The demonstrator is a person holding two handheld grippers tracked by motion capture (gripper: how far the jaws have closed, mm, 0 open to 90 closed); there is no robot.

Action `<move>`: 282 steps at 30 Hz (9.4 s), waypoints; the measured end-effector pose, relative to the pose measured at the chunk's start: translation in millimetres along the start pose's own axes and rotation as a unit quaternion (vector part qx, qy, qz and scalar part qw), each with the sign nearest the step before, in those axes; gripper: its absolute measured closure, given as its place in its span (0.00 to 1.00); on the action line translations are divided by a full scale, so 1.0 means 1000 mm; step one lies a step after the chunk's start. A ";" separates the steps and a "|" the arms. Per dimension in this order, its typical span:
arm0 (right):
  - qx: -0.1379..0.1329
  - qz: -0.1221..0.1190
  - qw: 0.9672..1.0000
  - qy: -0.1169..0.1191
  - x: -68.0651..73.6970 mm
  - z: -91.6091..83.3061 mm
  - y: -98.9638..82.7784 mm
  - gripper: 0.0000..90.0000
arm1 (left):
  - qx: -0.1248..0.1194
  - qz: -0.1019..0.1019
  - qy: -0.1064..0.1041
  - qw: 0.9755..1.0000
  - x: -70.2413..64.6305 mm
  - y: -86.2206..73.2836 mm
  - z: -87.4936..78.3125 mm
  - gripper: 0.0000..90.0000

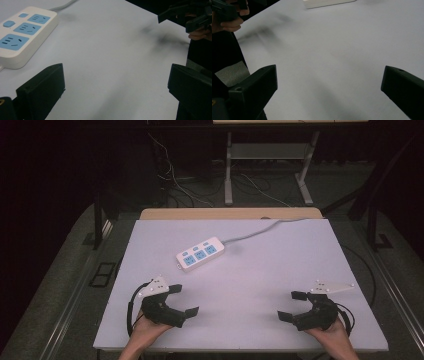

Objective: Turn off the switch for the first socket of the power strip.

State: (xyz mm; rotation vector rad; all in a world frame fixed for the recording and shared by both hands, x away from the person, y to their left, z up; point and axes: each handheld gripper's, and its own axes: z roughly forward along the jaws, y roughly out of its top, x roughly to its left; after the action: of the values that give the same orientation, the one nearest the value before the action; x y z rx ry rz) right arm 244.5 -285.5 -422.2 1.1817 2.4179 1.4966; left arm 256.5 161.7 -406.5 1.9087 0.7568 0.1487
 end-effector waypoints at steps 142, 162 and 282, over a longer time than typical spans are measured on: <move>-0.005 0.005 1.000 0.008 -0.003 -0.002 -0.002 0.00 | 0.140 0.022 0.025 0.990 0.141 0.177 0.098 0.48; -0.005 -0.001 1.000 0.009 -0.002 -0.001 -0.002 0.00 | 0.138 -0.031 0.062 0.988 0.166 0.161 0.123 0.99; -0.010 -0.005 1.000 0.005 -0.001 -0.005 -0.003 0.00 | 0.108 -0.043 0.049 0.992 0.126 0.140 0.092 0.28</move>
State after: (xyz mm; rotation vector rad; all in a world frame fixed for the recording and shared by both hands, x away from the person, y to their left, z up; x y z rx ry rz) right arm 241.1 -290.5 -422.3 1.1604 2.4054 1.5248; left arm 456.3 122.9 -357.7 2.0801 0.9534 0.1106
